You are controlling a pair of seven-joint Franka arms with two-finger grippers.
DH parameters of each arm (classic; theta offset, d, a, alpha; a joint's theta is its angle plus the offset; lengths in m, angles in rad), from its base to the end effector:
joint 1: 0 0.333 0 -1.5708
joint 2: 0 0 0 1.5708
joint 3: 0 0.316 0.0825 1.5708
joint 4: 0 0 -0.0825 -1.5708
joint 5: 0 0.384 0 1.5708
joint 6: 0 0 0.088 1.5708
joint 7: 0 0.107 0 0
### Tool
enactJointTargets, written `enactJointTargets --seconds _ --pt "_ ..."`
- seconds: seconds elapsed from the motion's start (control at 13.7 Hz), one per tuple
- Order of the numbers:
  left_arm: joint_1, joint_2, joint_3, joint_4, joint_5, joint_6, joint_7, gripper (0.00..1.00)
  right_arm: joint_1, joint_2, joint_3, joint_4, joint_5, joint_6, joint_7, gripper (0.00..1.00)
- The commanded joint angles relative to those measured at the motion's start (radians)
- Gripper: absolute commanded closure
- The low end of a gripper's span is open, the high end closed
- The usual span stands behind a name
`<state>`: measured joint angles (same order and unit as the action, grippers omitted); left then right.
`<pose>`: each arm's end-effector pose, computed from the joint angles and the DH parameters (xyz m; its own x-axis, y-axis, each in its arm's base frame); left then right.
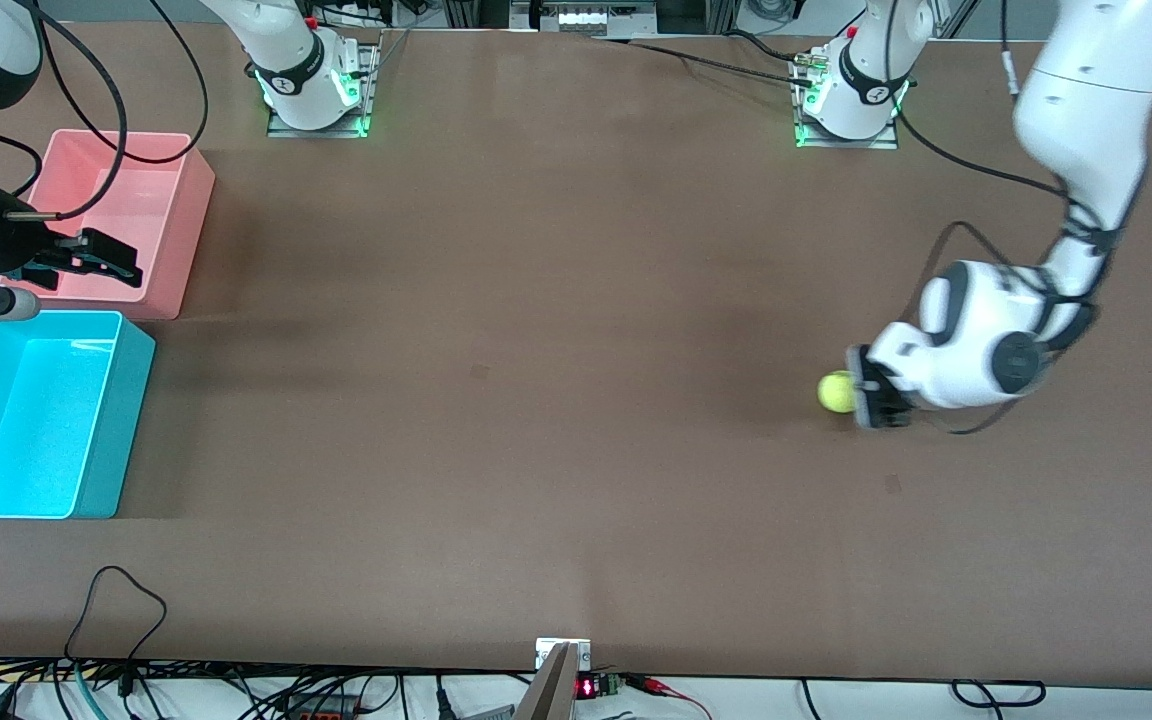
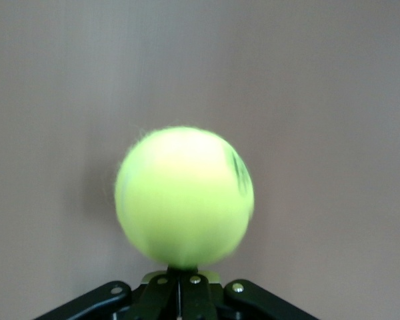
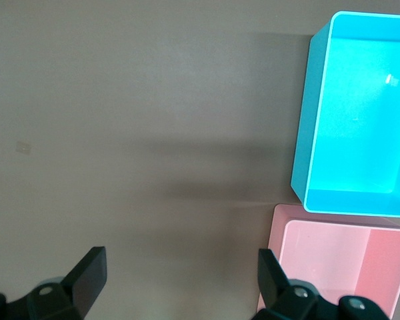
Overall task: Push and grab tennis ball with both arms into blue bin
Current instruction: 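Push the tennis ball with the left gripper toward the bins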
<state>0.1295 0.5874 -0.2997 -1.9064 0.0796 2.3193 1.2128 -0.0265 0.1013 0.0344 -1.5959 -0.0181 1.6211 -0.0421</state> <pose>0.6053 -0.0971 0.1877 0.1685 -0.9841 0.0569 -0.9722 -0.1564 0.1745 0.5850 0.0019 0.5591 0.9958 0.0509 -0.0765 0.0520 -0.9986 0.0113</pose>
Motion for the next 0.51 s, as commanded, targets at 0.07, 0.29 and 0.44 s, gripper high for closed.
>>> enactJointTargets --seconds 0.07,0.29,0.44 --pt "0.027 -0.027 -0.012 0.127 0.023 -0.164 -0.018 1.00 -0.010 -0.002 0.007 0.002 0.000 -0.010 0.008 0.00" --pt "0.161 -0.046 -0.009 0.154 0.023 -0.181 0.125 1.00 -0.010 -0.002 0.007 0.002 0.000 -0.010 0.008 0.00" --pt "0.196 -0.047 -0.009 0.199 0.048 -0.198 0.125 1.00 -0.010 -0.002 0.007 0.002 0.000 -0.010 0.008 0.00"
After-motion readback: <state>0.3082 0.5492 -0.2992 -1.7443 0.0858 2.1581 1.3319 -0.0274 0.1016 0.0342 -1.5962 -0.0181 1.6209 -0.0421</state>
